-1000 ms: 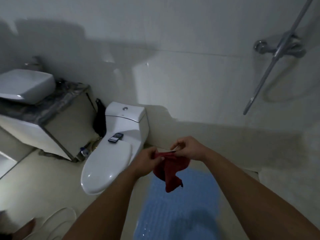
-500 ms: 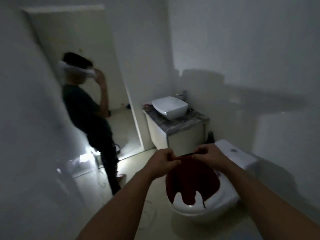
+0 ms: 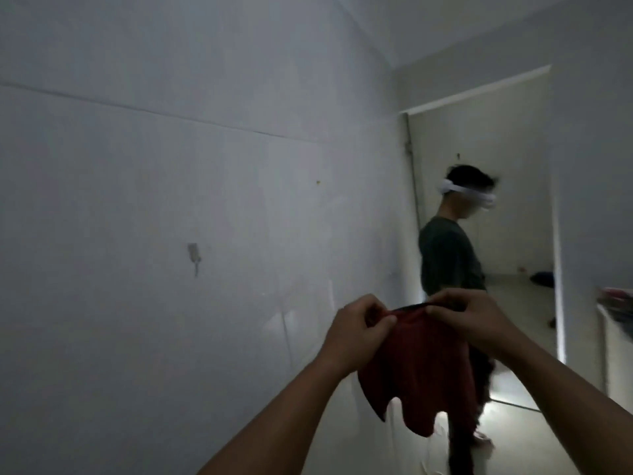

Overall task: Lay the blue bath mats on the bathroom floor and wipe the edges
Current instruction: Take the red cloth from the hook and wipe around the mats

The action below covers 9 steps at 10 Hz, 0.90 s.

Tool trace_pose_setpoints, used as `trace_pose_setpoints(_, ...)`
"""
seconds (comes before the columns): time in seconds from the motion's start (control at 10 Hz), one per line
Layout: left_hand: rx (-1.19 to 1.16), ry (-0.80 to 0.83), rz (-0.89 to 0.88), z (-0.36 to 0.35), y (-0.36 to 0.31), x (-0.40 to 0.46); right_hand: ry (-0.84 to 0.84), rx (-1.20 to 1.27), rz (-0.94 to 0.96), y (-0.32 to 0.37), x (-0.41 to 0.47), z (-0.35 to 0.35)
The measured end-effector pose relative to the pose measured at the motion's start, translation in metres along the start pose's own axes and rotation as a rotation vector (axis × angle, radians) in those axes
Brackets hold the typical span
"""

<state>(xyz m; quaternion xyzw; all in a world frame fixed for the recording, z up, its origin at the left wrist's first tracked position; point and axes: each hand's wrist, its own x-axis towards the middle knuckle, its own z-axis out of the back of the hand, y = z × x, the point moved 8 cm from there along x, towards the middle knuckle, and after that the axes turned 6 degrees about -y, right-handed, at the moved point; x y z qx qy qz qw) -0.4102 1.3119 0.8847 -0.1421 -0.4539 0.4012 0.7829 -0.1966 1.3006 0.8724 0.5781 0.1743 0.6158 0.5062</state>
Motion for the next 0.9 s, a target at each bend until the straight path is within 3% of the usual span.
trace_pose_setpoints(0.2,0.489,-0.336,-0.137,0.149,0.0,0.002,0.084,0.161,0.19,0.088,0.069,-0.119)
trace_pose_setpoints(0.4,1.087,-0.527,-0.362,0.253,-0.026,-0.006,0.129,0.328,0.313,0.178,0.099,-0.213)
trace_pose_setpoints(0.6,1.49,-0.464,-0.339,0.302,-0.001,-0.009,0.176,0.351,0.367,0.221,0.107,-0.293)
trace_pose_setpoints(0.7,1.573,-0.403,-0.332,0.304,0.017,-0.014,0.189,0.284,0.376,0.22,0.101,-0.32)
trace_pose_setpoints(0.9,1.488,-0.372,-0.274,0.273,0.045,-0.05,0.233,0.308,0.321,0.192,0.067,-0.335)
